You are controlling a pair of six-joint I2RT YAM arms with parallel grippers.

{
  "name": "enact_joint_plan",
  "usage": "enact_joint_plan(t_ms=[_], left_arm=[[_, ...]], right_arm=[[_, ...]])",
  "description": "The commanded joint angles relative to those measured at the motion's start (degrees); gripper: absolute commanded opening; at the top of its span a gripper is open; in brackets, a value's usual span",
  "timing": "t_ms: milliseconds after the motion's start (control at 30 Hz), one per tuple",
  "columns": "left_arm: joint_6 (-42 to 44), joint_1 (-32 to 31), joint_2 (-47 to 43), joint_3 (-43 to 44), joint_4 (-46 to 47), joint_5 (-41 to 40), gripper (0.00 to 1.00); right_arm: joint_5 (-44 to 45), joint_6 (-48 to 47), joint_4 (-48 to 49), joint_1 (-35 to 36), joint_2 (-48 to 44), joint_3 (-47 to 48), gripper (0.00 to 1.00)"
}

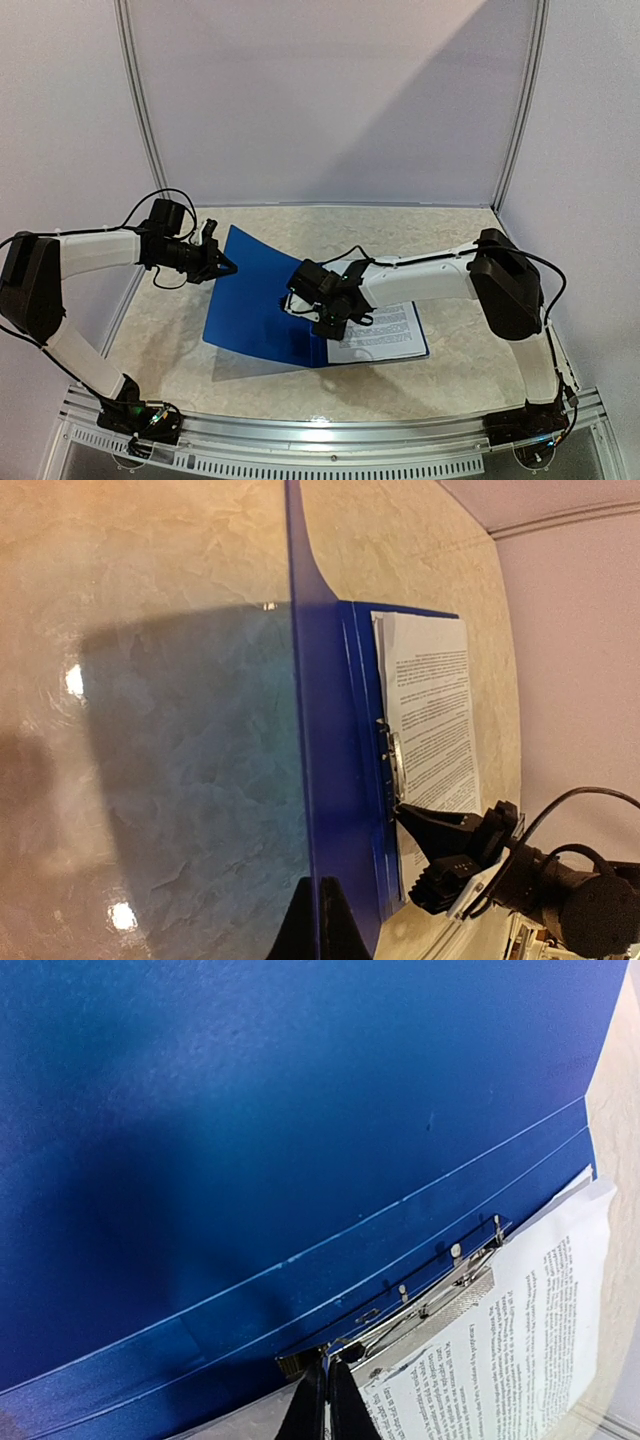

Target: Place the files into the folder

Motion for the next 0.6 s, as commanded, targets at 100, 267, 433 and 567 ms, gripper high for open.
enact_joint_plan(t_ms=[100, 267, 433, 567], left_arm=[[1.33, -2.16, -0.53, -0.27, -4.37, 3.06, 0.0], [1.3, -2.16, -0.4, -0.33, -4.38, 3.03, 0.0], [1.26, -2.11, -0.43, -0.35, -4.29, 2.97, 0.0], [1.27, -2.12, -0.53, -0.35, -4.42, 2.96, 0.0]], right_arm=[[-10.78, 3.31, 3.02, -0.19, 2.22, -3.12, 0.02], [-11.74, 3.75, 2.96, -0.21, 0.92, -3.32, 0.06], [-11.15, 3.23, 4.29, -0.23, -1.69, -4.6, 0.08], [-10.23, 3.08, 3.45, -0.22, -0.81, -4.61, 0.08]])
